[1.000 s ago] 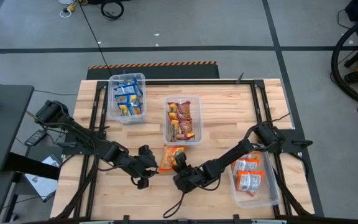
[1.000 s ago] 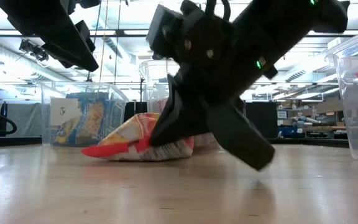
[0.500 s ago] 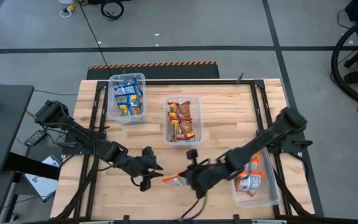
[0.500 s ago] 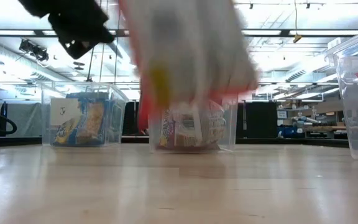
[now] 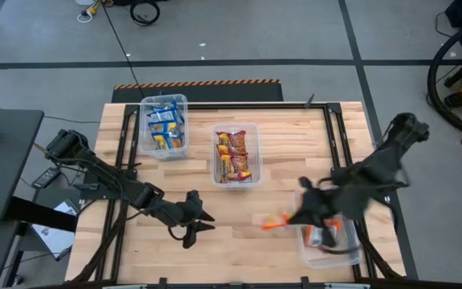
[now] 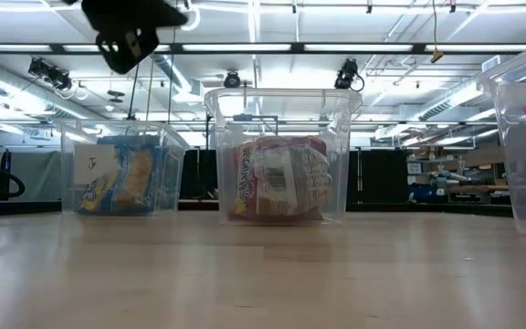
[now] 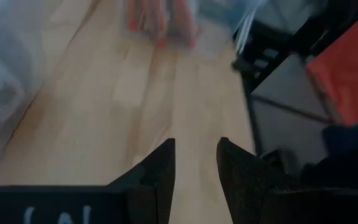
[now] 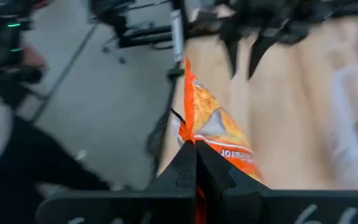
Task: Sort Maruchan noodles
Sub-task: Put the orange noodle pack into the bottom transparent bin
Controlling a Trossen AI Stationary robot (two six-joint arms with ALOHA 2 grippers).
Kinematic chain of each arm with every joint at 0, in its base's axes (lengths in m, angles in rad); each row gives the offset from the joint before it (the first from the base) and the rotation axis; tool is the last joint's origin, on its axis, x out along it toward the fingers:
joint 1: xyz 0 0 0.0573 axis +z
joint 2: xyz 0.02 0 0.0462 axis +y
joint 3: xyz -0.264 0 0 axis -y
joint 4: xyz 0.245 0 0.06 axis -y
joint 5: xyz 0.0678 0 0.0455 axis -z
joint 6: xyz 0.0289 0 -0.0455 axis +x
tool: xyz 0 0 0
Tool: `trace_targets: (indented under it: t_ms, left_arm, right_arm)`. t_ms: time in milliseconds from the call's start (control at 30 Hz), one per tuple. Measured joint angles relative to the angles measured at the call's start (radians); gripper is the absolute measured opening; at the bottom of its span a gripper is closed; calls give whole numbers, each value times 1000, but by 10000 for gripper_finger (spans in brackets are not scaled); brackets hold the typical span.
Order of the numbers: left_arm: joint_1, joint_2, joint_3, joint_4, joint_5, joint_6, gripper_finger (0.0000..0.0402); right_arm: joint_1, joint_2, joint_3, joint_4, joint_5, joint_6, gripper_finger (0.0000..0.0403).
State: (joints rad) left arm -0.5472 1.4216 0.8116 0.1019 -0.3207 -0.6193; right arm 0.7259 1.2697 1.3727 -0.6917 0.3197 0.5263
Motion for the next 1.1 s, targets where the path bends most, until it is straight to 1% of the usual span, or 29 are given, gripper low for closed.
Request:
trace_targets:
  t_ms: [67,200,300,400,500,667,733,800,933,1000,1100]
  left_arm:
    - [1,0,0,60,-3,-17,123]
    - [1,0,0,238,-67,-27,123]
    - [1,0,0,385,-131,3,123]
    - [1,0,0,488,-176,39,123]
    - [1,0,0,550,-193,61,123]
    - [1,0,0,566,-203,60,123]
    - [1,0,0,566,-203,55,123]
    - [1,0,0,566,-203,56,123]
    - [1,0,0,565,-203,60,123]
    - [1,0,0,565,-203,74,123]
    - [1,0,0,565,-203,74,123]
  right_arm:
    - [61,-42,0,-57,-2,66,3]
    - [188,-89,0,-202,-4,216,3]
    - [281,-96,0,-306,5,345,3]
    - [352,-96,-28,-336,13,470,4]
    - [408,-95,-73,-331,26,578,4]
    - [478,-95,-180,-287,56,726,4]
    - [486,-95,-220,-218,75,762,4]
    - [486,-95,-259,-144,90,763,4]
    - [483,-95,-344,-86,133,791,4]
    - [477,-95,-388,-76,126,824,4]
    - [478,-95,-451,-52,78,879,6]
